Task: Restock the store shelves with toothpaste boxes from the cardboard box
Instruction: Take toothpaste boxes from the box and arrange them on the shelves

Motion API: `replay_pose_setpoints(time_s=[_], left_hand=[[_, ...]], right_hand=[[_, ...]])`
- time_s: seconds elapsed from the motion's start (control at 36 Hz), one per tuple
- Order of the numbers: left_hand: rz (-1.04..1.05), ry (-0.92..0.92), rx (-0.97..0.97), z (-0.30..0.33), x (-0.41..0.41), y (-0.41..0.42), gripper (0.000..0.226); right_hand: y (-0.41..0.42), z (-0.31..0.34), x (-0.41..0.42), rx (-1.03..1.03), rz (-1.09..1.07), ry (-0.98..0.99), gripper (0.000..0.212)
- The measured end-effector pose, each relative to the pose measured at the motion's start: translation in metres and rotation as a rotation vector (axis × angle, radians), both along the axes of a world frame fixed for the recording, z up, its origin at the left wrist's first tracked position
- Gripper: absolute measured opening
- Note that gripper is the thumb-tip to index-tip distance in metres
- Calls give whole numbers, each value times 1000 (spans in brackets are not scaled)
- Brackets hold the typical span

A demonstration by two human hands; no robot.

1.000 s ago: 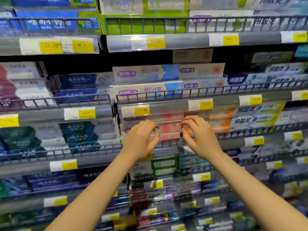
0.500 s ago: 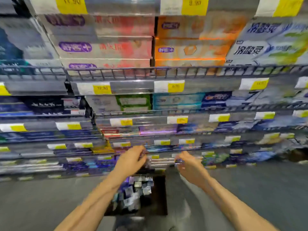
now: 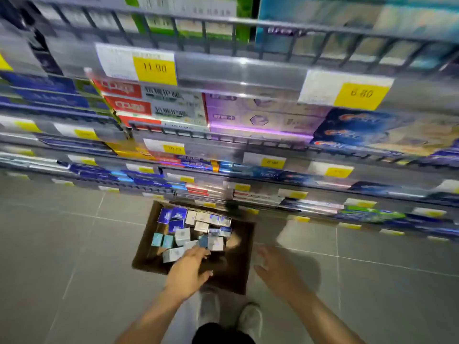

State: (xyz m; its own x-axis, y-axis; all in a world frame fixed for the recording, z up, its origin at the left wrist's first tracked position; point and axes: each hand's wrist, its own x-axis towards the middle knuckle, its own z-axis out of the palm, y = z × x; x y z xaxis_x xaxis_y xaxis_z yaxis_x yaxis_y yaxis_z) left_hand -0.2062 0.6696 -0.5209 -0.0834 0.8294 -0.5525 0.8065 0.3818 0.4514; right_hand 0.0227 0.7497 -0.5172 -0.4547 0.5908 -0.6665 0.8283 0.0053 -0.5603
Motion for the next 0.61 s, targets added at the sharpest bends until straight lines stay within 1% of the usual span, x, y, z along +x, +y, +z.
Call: replay_pose_setpoints(time_s=[0.03, 0.06, 0.11, 0.22, 0.31, 0.36, 0.42, 0.5, 0.56, 0.61], left_hand=[[1, 8, -7, -22, 2, 1, 49], [-7, 22, -31, -41, 3, 4, 51], [-27, 64, -43, -76, 7, 8, 55], [-64, 232, -19, -150, 9, 14, 66], [-90, 237, -20, -207, 6, 16, 70], [-93, 214, 50, -228, 0, 21, 63], [-110, 213, 206, -249, -7, 26, 51], [-134, 227, 346, -270, -22, 28, 56], [-130, 240, 380, -276, -28, 26, 59], [-137, 257, 364, -280, -34, 23, 57]], right_hand=[[-2, -22, -2, -43, -112, 23, 30], [-3, -43, -9, -12, -188, 31, 37], [-6, -75, -21, 0, -166, 63, 41], [-4, -147, -38, -13, -157, 78, 45], [0, -203, -51, 33, -162, 83, 48], [8, -225, -62, 64, -169, 83, 51], [14, -246, -71, 100, -156, 69, 56], [19, -271, -83, 146, -29, 1, 65], [17, -278, -87, 142, 12, -7, 70], [15, -285, -91, 158, -2, -9, 70]])
